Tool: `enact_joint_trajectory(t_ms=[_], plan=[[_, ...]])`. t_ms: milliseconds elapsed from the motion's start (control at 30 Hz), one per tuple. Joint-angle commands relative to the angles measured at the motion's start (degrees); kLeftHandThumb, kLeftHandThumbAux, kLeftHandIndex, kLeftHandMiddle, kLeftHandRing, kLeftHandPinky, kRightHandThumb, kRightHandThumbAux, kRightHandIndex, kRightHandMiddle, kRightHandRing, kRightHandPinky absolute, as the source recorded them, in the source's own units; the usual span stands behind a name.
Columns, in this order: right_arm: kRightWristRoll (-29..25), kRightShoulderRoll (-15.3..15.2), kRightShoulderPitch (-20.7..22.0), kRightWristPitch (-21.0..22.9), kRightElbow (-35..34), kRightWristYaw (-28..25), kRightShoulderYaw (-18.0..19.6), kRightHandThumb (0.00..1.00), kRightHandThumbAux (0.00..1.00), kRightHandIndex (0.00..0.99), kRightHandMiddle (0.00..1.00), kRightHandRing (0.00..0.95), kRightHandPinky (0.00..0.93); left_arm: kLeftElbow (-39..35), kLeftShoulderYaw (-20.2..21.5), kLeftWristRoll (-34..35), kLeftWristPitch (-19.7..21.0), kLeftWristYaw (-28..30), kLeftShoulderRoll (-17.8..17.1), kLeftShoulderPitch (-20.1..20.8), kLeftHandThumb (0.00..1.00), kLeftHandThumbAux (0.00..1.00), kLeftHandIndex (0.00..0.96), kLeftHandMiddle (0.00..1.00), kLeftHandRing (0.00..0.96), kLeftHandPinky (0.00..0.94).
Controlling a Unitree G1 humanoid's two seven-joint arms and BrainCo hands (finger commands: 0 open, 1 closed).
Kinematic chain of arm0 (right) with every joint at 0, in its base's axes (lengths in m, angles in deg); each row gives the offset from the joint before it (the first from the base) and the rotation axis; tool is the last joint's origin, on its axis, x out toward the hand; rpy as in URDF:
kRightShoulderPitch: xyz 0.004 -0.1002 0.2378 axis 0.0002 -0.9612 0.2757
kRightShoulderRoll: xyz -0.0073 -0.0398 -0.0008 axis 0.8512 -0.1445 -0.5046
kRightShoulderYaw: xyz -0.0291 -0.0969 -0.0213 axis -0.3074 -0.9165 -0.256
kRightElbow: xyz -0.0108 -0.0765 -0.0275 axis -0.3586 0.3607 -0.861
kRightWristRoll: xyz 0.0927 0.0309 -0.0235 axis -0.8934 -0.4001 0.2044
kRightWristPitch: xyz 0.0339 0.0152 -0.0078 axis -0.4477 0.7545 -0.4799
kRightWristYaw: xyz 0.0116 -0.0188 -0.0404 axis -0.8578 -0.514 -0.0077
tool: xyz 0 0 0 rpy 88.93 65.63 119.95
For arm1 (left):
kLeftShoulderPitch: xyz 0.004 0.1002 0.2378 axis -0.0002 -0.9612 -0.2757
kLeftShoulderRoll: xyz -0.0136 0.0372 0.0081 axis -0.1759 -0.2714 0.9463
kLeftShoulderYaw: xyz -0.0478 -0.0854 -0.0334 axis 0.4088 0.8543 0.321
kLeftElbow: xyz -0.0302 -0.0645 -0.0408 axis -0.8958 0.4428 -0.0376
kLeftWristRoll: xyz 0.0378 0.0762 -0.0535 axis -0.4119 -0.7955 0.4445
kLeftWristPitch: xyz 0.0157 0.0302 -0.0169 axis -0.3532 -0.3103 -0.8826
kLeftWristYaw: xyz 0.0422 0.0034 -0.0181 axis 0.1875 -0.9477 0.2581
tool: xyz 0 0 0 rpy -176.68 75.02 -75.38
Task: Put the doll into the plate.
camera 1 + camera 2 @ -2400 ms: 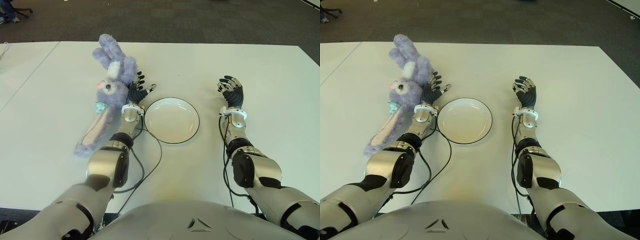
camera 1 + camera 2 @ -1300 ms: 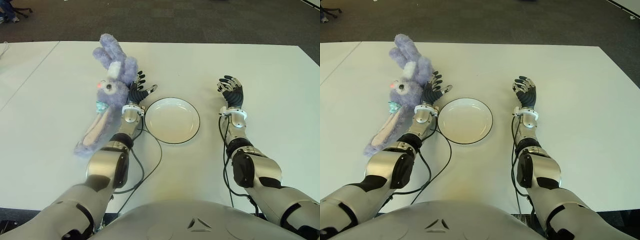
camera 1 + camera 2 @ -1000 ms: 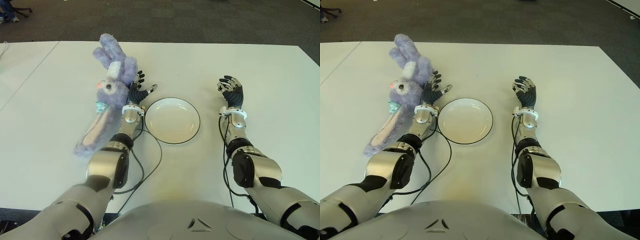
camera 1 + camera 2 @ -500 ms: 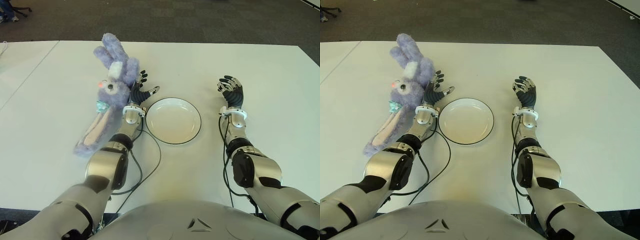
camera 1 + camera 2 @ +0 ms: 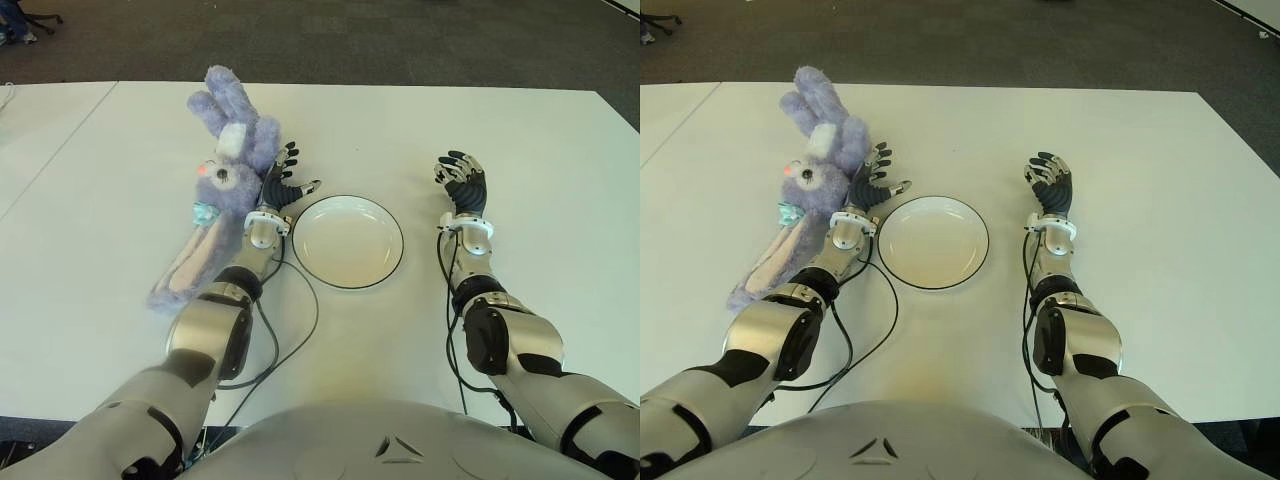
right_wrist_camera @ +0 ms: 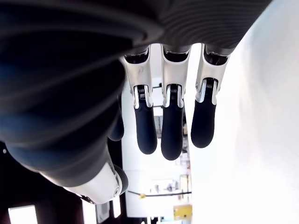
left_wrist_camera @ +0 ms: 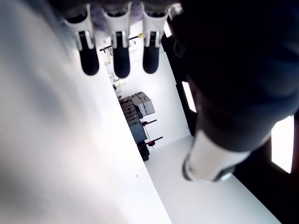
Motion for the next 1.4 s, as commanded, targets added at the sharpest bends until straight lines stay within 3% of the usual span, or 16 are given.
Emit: enact_joint_trajectory(t_ms=[33, 667, 1200, 1400], plan=[[-0.38, 4.67, -10.97, 7.23, 7.38, 0.31, 0.47, 0.418, 0.851, 0.275, 0.344, 0.383, 0.4, 2.17, -1.76, -1.97, -1.38, -0.89, -1.97, -4.99, 0.148, 0.884, 0.084, 0.156, 0.138, 0.121], [-0.45, 4.67, -10.82, 7.6, 7.38, 0.59, 0.5, 0.481, 0.851, 0.281, 0.351, 0.389, 0.413, -0.88, -4.52, -3.69, -6.2, -2.81, -4.69, -5.0, 0.185, 0.882, 0.073, 0.131, 0.128, 0.134], [-0.65, 4.67, -11.01, 6.9, 7.33, 0.19, 0.71, 0.452, 0.851, 0.284, 0.347, 0.388, 0.411, -5.92, -7.98, -10.11, -12.55, -13.4, -6.61, -6.19, 0.175, 0.852, 0.078, 0.151, 0.151, 0.155], [-0.53, 4.6, -10.98, 7.04, 7.35, 0.12, 0.59, 0.453, 0.853, 0.28, 0.348, 0.388, 0.414, -9.55, -9.74, -13.4, -13.21, -17.27, -7.01, -7.18, 0.166, 0.854, 0.076, 0.149, 0.149, 0.161]])
